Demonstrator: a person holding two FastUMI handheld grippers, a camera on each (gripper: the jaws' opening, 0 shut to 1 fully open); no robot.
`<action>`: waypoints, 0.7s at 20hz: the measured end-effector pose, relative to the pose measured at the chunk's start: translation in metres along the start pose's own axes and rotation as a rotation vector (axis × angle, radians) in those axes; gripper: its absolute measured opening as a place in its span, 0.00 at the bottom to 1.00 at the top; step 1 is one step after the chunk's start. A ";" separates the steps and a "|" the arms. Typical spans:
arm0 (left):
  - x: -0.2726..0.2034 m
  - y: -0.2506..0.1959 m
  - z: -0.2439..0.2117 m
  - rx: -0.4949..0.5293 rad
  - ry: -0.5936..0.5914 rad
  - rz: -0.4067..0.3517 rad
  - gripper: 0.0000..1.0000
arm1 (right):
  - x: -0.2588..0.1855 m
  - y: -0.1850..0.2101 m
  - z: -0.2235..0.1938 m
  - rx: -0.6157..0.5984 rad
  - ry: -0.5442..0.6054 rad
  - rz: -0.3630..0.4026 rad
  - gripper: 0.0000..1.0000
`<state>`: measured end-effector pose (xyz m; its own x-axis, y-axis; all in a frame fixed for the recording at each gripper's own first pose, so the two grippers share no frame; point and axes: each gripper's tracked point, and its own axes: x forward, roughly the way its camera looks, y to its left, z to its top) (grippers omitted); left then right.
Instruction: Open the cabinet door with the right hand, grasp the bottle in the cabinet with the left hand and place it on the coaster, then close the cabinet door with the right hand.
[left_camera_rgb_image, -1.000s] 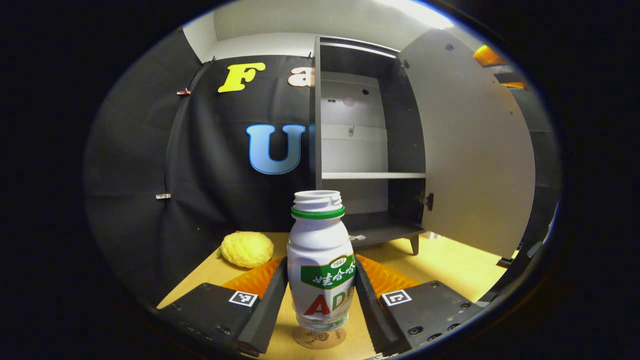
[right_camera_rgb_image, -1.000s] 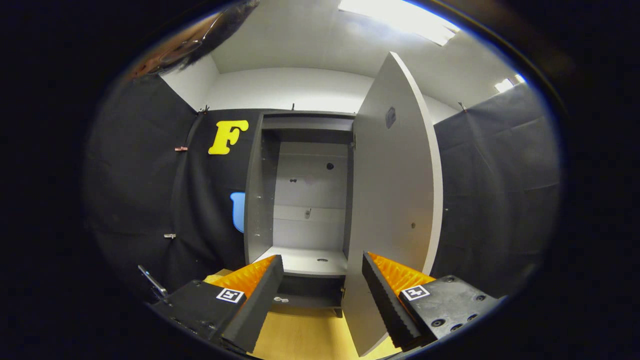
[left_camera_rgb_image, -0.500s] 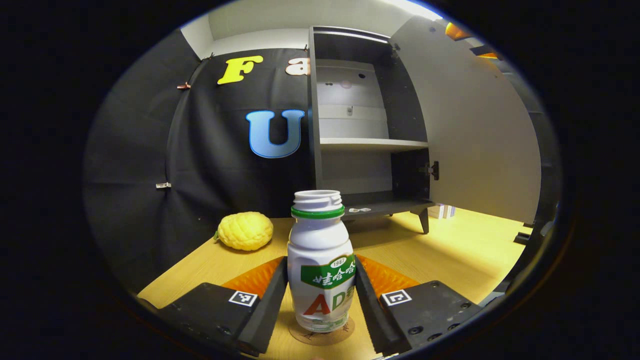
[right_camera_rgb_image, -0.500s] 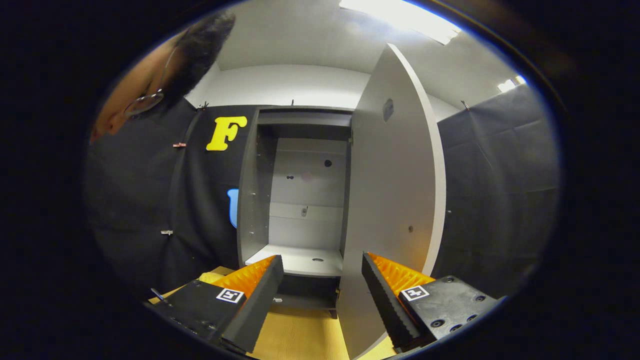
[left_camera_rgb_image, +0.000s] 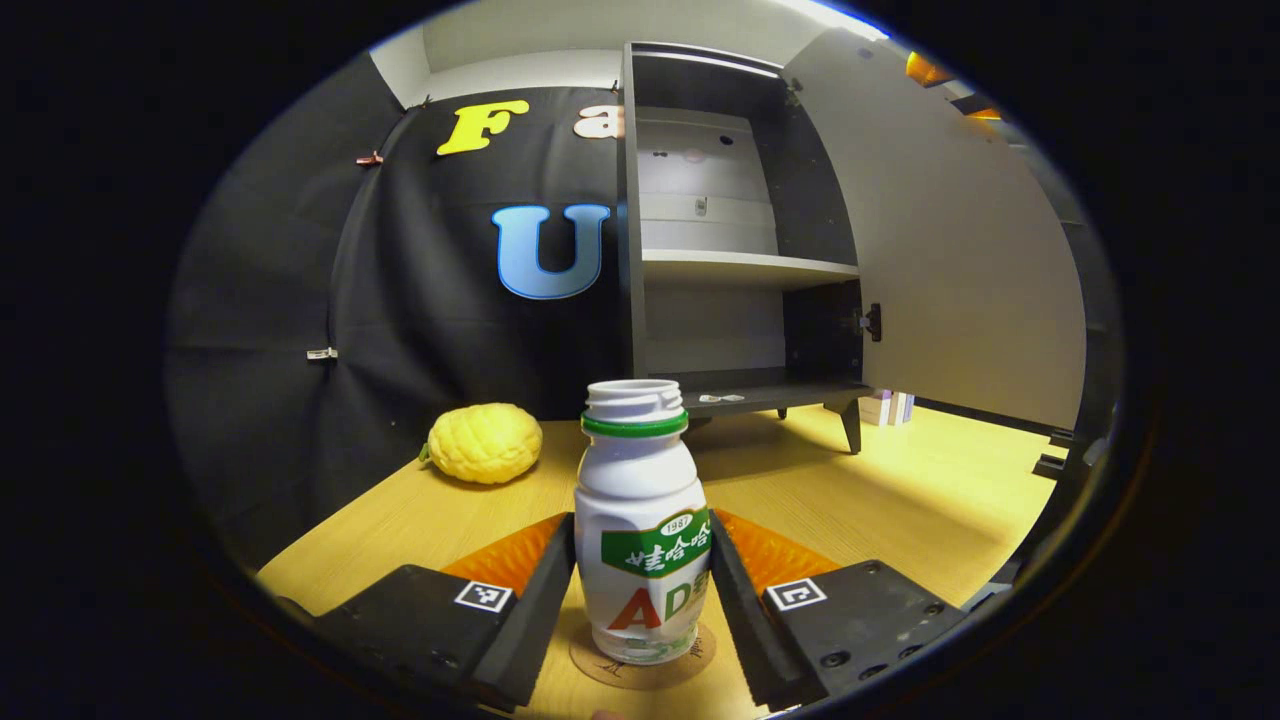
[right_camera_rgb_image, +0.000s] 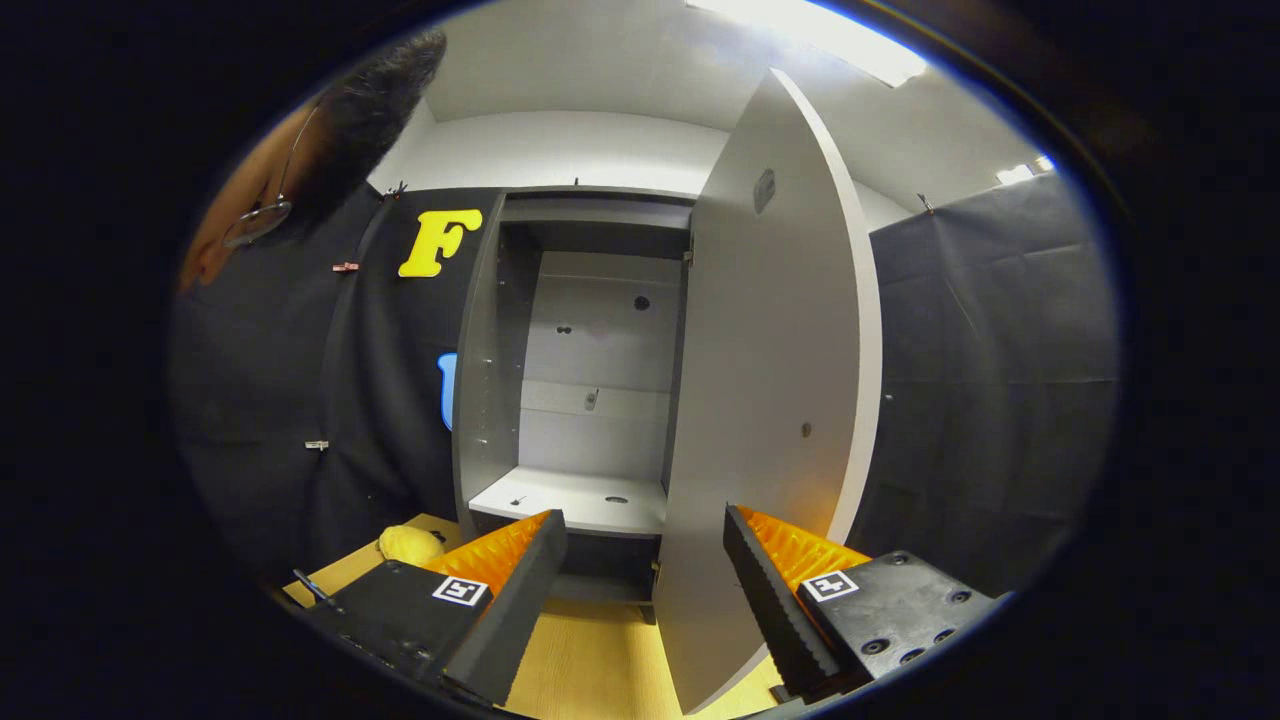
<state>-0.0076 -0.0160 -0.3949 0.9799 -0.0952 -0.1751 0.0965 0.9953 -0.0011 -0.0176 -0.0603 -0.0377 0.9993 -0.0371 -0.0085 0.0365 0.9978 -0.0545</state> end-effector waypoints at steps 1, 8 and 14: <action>-0.001 -0.001 0.002 -0.003 0.002 -0.003 0.78 | -0.001 0.002 0.000 0.003 0.001 0.004 0.98; -0.011 -0.008 0.005 0.010 0.025 -0.011 0.97 | -0.008 0.003 0.004 0.017 0.001 0.006 0.98; -0.029 0.003 0.046 0.012 0.025 0.040 0.98 | -0.029 -0.006 0.002 0.044 0.010 -0.006 0.98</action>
<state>-0.0280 -0.0106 -0.3445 0.9783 -0.0546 -0.1998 0.0596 0.9981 0.0187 -0.0464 -0.0652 -0.0346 0.9989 -0.0431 -0.0182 0.0430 0.9990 -0.0102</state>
